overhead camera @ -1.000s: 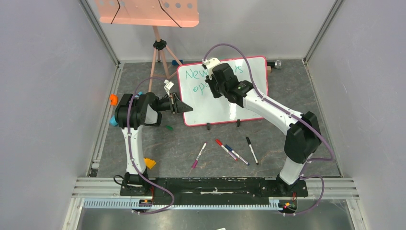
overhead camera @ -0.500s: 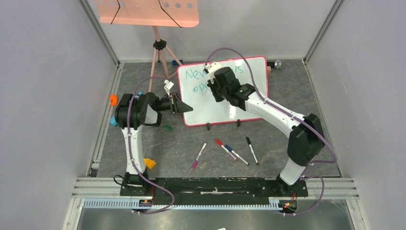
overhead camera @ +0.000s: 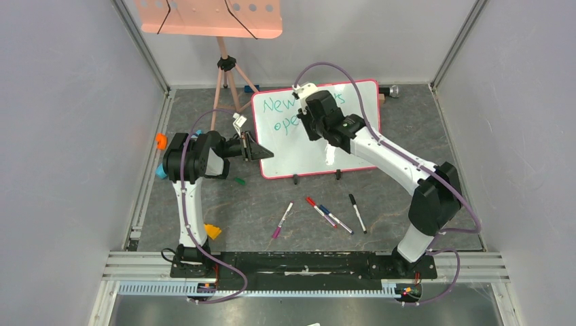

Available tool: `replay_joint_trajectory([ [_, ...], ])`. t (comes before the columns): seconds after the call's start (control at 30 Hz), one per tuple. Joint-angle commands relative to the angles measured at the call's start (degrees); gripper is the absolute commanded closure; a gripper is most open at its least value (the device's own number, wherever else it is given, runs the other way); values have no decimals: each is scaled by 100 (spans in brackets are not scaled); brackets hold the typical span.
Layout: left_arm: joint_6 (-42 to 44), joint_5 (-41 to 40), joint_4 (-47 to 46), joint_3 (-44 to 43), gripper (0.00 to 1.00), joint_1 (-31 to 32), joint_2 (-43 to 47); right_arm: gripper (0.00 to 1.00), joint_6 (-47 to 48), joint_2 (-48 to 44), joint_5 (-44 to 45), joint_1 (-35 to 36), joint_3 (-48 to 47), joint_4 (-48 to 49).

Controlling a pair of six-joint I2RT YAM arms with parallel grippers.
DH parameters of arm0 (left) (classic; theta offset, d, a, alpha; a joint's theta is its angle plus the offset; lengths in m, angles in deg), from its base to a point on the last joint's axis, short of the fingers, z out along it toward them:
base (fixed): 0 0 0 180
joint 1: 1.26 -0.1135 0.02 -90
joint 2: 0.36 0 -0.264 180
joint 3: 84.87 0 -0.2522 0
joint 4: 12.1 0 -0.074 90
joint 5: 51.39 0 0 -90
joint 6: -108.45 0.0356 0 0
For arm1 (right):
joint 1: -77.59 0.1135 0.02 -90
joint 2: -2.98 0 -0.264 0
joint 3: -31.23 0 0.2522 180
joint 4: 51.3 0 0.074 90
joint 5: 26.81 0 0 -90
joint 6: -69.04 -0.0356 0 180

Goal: Write a sentence on the whiteboard

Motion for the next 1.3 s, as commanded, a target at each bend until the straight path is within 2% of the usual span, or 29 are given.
replay_joint_trajectory([
  [0.0, 269, -582, -170, -36, 98, -96, -313, 100, 6, -170, 124, -63, -402, -68],
  [0.6, 269, -582, -170, -36, 98, -98, -313, 100, 18, 82, 88, -163, -630, -53],
  [1.07, 269, -573, -170, -36, 98, -95, -307, 100, 21, 159, 124, -163, -364, 45],
  [1.27, 269, -574, -170, -30, 98, -102, -303, 100, 31, -17, 142, -166, 65, 121],
])
